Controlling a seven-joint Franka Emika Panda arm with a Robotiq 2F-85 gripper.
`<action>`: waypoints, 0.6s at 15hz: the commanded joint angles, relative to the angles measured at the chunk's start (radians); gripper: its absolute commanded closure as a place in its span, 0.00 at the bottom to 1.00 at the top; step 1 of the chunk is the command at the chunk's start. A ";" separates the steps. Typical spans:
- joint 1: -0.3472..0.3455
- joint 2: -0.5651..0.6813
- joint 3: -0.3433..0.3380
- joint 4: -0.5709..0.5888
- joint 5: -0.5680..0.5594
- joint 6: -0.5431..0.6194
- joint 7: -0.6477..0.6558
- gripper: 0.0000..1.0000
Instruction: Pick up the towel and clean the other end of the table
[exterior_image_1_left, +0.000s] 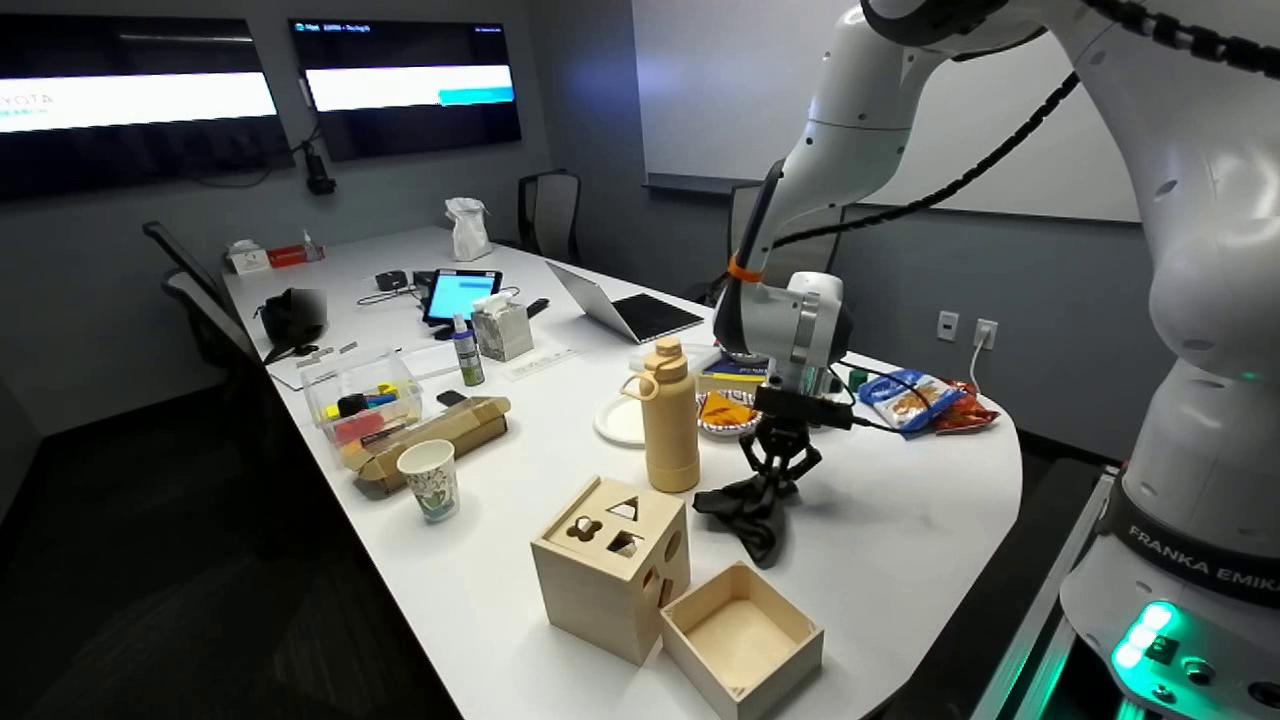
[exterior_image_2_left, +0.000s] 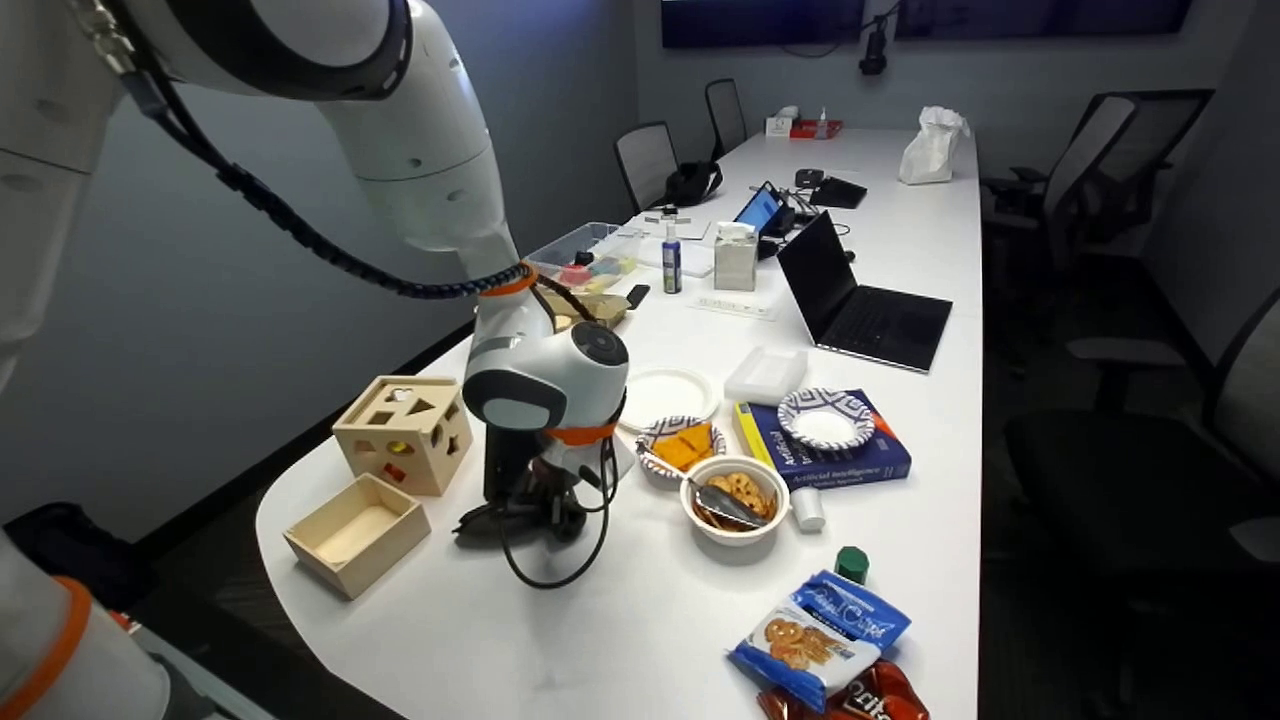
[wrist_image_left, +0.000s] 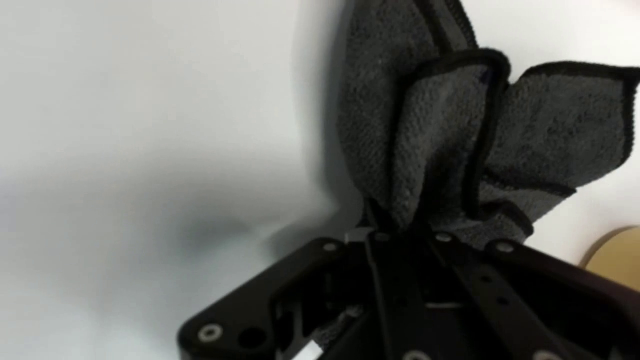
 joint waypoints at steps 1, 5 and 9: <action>-0.011 -0.039 0.071 -0.037 0.047 0.043 -0.084 0.98; -0.013 -0.025 0.116 -0.025 0.048 0.049 -0.108 0.98; -0.032 -0.035 0.148 -0.034 0.080 0.067 -0.147 0.59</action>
